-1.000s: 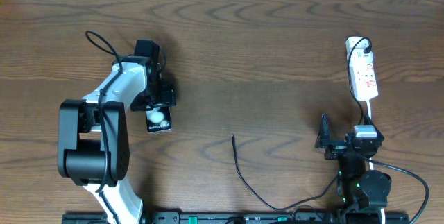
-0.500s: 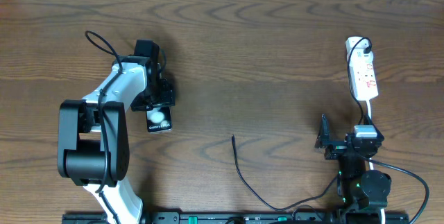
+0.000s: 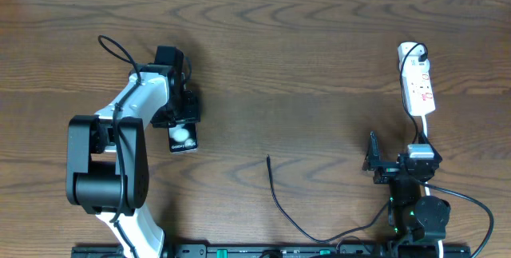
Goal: Plug charger to phone and switch on socket
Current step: 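Lift the phone with the left gripper and tilt it upright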
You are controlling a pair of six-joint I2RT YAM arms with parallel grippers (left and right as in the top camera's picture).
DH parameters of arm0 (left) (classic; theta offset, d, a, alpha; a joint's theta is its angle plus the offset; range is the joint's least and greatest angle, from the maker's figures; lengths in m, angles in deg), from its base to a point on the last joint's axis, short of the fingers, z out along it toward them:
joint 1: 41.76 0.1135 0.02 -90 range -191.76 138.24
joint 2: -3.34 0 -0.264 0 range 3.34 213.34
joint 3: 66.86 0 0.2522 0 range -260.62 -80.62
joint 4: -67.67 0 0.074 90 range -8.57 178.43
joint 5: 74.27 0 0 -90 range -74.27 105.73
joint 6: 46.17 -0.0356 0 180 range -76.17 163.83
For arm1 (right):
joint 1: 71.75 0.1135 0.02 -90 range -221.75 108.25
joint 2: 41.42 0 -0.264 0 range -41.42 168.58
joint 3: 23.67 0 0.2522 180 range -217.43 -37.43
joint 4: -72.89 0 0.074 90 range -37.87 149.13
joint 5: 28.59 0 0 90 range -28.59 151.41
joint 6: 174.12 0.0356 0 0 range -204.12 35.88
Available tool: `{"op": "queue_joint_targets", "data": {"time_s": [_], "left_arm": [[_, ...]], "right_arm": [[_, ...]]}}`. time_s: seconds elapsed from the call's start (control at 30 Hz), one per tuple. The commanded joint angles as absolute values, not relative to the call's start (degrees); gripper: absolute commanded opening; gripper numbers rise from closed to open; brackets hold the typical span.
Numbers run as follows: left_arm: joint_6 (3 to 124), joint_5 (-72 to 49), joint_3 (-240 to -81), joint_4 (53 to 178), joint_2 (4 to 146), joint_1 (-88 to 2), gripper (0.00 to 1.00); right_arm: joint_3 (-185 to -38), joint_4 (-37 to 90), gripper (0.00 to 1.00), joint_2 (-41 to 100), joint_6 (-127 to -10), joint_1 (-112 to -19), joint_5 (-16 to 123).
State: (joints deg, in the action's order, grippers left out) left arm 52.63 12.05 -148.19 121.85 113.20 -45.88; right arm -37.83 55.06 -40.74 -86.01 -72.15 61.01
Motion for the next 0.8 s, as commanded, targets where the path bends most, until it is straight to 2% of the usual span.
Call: {"op": "queue_joint_targets", "data": {"time_s": [0.0,0.13,0.27,0.33,0.43,0.47,0.77], "left_arm": [[52.50,12.55,-145.55,122.47,115.32,-45.71,0.63],[52.50,12.55,-145.55,122.47,115.32,-45.71,0.54],[52.50,12.55,-145.55,122.47,115.32,-45.71,0.32],[52.50,12.55,-145.55,122.47,115.32,-45.71,0.27],[52.50,12.55,-145.55,122.47,115.32,-45.71,0.10],[52.50,12.55,-145.55,122.47,115.32,-45.71,0.08],[52.50,12.55,-145.55,122.42,115.32,-45.71,0.07]], "right_arm": [[-37.77,54.79,0.99,-41.11,-85.44,-71.50,61.27],[-37.77,54.79,0.99,-41.11,-85.44,-71.50,61.27],[-37.77,54.79,0.99,-41.11,-85.42,-71.50,61.27],[-37.77,54.79,0.99,-41.11,-85.42,-71.50,61.27],[-37.75,54.79,0.99,-41.11,-85.42,-71.50,61.27],[-37.77,54.79,0.99,-41.11,-85.42,-71.50,61.27],[-37.77,54.79,0.99,-41.11,-85.44,-71.50,61.27]]}}
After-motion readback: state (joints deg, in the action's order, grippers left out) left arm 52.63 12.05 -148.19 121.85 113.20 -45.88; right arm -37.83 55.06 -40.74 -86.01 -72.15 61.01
